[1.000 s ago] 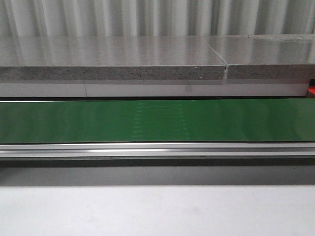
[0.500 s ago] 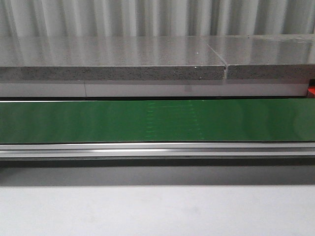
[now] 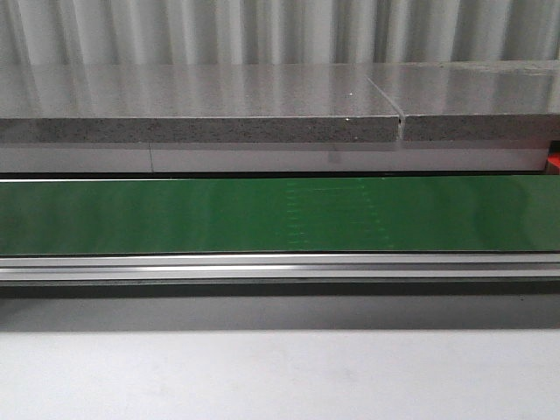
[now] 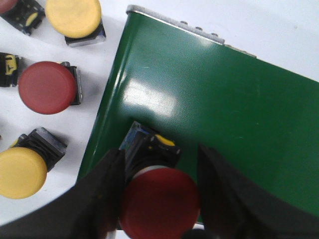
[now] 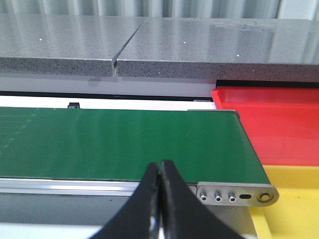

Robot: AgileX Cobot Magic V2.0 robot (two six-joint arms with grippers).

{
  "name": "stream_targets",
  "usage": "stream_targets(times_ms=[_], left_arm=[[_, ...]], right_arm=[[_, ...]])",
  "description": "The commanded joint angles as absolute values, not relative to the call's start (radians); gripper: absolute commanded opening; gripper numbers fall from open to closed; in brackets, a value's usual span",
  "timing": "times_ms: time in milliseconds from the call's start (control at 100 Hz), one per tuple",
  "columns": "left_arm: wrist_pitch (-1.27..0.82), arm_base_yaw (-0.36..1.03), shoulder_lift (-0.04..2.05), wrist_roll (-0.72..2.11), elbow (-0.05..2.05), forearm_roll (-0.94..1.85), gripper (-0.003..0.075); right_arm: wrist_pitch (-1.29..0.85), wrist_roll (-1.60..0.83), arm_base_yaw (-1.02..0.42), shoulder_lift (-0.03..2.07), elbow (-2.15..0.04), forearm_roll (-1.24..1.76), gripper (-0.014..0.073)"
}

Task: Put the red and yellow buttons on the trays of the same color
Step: 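Grasp the red push button with the left gripper and lift it, then lower the red button onto the belt start and open the left gripper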

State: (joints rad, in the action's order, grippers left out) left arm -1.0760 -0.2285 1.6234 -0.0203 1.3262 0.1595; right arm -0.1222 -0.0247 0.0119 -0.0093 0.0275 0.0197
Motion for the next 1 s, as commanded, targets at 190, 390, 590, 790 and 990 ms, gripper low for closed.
stream_targets(times_ms=[190,390,590,790,990], left_arm=[[-1.061,-0.222,1.619,-0.013,1.364,0.188,0.0365],[-1.003,-0.222,1.616,-0.009,1.37,0.195,0.0524],[-0.991,-0.245,1.62,-0.052,1.434,0.201,0.0524],[-1.007,-0.345,1.682,-0.151,1.475,0.211,0.0522],[-1.043,-0.378,1.801,-0.185,1.553,0.255,0.0522]], right_arm=[[-0.045,-0.027,0.012,-0.021,0.012,0.018,-0.0106],[-0.045,-0.027,0.012,-0.021,0.012,0.018,-0.0106],[-0.045,-0.027,0.012,-0.021,0.012,0.018,-0.0106],[-0.045,-0.027,0.012,-0.021,0.012,0.018,-0.0106],[-0.045,-0.027,0.012,-0.021,0.012,0.018,-0.0106]])
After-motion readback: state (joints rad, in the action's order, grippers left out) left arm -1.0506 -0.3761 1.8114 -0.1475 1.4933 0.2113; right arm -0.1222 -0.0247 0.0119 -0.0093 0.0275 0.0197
